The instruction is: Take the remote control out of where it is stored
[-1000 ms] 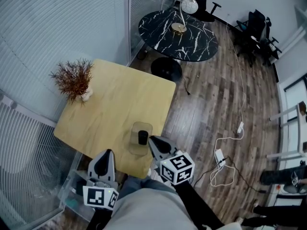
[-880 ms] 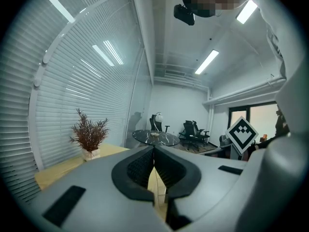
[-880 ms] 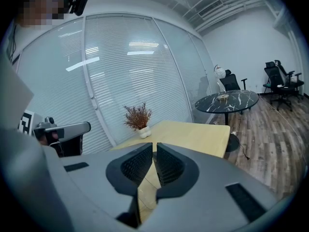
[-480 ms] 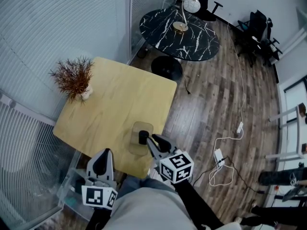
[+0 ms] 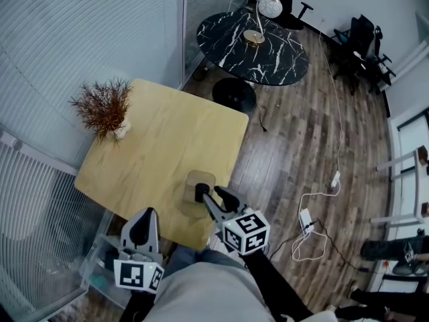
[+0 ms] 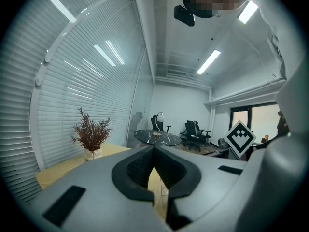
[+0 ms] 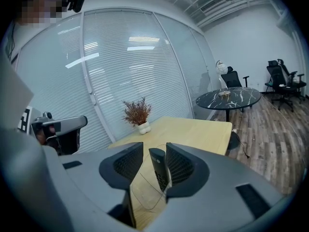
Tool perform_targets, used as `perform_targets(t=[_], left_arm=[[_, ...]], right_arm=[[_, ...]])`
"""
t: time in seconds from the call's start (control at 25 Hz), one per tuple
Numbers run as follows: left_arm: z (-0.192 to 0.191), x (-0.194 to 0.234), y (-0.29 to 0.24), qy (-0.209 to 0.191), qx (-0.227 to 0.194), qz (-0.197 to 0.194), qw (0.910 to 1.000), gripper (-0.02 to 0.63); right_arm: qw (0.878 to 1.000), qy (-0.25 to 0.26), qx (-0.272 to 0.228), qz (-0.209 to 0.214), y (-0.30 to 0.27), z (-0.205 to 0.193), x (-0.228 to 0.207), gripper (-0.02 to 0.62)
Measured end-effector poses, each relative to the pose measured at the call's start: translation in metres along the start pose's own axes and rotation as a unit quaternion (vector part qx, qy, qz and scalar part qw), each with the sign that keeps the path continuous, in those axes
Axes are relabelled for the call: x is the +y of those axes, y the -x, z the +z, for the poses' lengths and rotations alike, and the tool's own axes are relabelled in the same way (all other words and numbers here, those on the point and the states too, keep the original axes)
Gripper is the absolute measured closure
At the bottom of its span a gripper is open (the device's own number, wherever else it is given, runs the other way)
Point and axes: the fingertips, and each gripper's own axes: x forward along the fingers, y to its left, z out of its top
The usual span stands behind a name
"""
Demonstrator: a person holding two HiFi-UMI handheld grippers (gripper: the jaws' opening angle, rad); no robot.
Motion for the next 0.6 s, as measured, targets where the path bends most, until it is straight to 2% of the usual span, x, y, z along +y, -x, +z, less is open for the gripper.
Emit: perform_targets(t=[0.6], left_arm=[[0.0018, 0.0052, 0.0037, -0.002, -0.001, 0.007, 1.0000, 0.598]], right_arm=[[1.000, 0.014, 0.013, 0.001, -0.0083, -0.0036, -0.0025, 0.456]])
